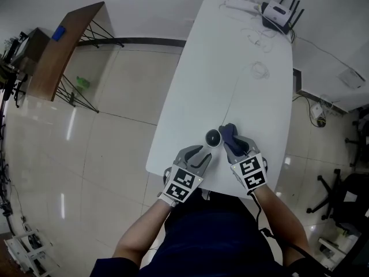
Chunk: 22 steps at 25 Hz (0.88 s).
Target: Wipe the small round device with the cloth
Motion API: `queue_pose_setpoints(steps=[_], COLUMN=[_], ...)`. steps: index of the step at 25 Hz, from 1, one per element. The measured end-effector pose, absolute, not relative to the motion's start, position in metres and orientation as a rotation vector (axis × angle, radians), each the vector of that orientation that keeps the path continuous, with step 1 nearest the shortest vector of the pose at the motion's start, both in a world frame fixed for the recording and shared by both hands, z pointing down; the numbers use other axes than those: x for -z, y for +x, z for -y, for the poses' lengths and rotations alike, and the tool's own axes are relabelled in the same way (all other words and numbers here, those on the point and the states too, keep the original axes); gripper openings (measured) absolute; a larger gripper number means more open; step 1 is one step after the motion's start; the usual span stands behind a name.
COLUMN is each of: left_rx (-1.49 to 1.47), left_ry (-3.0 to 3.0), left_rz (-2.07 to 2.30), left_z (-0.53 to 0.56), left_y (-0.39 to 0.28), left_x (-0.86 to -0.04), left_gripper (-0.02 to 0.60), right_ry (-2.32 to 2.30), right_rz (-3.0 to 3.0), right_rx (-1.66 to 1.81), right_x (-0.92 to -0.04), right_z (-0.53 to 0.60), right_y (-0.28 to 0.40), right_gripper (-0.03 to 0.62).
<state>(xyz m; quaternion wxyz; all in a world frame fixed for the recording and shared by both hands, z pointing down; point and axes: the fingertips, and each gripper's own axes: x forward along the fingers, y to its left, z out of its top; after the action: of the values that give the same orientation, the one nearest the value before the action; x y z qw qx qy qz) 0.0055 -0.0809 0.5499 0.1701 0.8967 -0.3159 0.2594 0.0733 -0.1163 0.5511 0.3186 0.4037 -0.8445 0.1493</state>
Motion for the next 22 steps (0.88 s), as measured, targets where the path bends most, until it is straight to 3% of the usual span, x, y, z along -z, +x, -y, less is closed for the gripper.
queue_pose_setpoints(steps=[5, 7, 22], left_rx=[-0.739, -0.737, -0.742], left_ry=[2.593, 2.598, 2.488], left_rz=[0.882, 0.873, 0.853], left_z=[0.084, 0.084, 0.086], left_y=[0.013, 0.015, 0.005], left_x=[-0.541, -0.540, -0.567], left_gripper=[0.140, 0.140, 0.138], right_ry=[0.742, 0.613, 0.712], right_rz=[2.064, 1.977, 2.136], right_rx=[0.420, 0.571, 0.138], right_x=[-0.517, -0.525, -0.551], right_z=[0.107, 0.099, 0.129], right_y=[0.035, 0.029, 0.058], right_gripper=[0.110, 0.110, 0.109])
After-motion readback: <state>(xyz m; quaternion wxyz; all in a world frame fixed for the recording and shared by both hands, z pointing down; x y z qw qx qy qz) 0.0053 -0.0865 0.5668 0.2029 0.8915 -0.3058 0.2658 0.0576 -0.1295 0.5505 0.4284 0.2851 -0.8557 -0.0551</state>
